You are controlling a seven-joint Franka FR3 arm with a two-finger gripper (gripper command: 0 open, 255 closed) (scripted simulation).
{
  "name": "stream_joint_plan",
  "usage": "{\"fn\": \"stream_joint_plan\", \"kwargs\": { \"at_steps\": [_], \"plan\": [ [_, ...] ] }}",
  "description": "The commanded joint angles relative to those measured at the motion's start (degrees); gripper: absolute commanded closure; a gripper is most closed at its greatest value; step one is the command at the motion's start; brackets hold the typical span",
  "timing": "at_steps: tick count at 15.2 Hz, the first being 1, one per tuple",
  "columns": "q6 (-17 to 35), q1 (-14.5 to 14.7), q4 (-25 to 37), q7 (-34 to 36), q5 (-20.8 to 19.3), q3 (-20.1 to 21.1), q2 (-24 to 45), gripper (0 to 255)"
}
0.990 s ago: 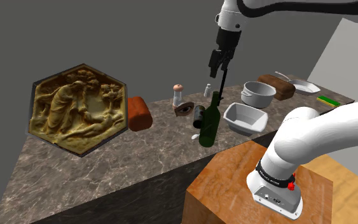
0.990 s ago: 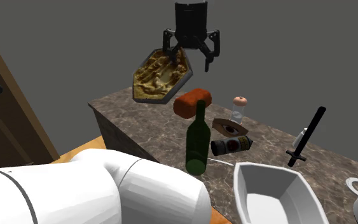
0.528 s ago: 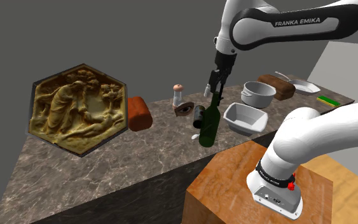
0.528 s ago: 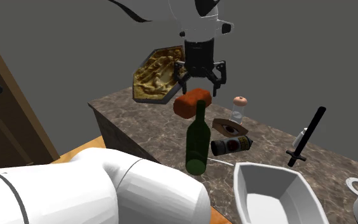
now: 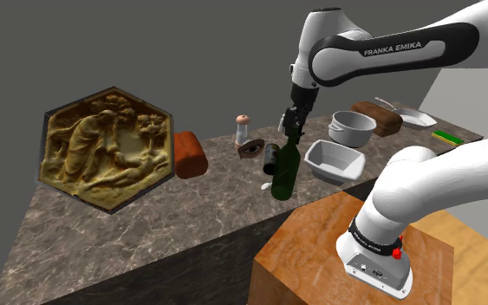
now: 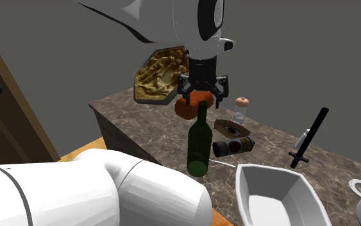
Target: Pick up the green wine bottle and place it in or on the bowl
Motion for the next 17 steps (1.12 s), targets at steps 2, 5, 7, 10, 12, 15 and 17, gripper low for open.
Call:
{"fn": "stream_joint_plan", "kwargs": {
  "at_steps": [2, 5, 7, 10, 12, 15, 17],
  "plan": [
    [0.4, 0.0, -0.3, 0.0, 0.0, 0.0, 0.1, 0],
    [0.4, 0.0, -0.3, 0.0, 0.0, 0.0, 0.1, 0],
    [0.4, 0.0, -0.3, 0.0, 0.0, 0.0, 0.1, 255],
    [0.4, 0.0, -0.3, 0.0, 0.0, 0.0, 0.1, 255],
    [0.4, 0.0, -0.3, 0.0, 0.0, 0.0, 0.1, 255],
    [0.4, 0.0, -0.3, 0.0, 0.0, 0.0, 0.0, 255],
    [-0.4, 0.0, 0.4, -0.1, 0.0, 0.0, 0.0, 255]
  ]
}}
